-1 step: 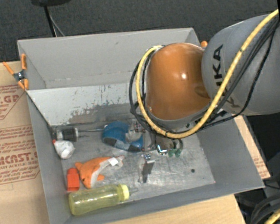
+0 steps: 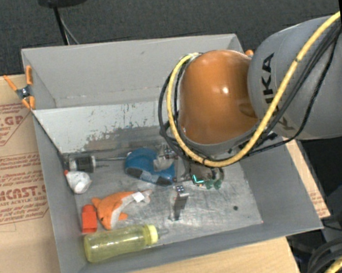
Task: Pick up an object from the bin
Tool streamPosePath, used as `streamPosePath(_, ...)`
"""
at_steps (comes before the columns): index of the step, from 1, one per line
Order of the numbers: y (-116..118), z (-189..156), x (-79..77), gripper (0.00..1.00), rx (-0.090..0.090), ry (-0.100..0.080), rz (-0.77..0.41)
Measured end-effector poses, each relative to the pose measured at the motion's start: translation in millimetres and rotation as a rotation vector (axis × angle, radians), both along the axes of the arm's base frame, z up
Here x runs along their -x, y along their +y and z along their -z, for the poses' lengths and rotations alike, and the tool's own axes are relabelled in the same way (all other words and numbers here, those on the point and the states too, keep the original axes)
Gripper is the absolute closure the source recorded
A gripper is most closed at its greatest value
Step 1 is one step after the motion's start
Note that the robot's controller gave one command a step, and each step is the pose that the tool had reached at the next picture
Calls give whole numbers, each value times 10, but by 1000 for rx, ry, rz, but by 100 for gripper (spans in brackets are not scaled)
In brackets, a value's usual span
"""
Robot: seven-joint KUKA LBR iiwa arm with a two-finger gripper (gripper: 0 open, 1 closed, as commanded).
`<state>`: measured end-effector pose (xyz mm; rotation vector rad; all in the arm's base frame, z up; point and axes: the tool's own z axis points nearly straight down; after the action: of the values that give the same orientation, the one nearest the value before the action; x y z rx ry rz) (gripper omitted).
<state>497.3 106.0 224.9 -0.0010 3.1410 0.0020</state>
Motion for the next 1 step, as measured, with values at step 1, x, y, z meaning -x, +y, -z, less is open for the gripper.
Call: streamPosePath(1, 125, 138, 0, 0, 2, -7, -58)
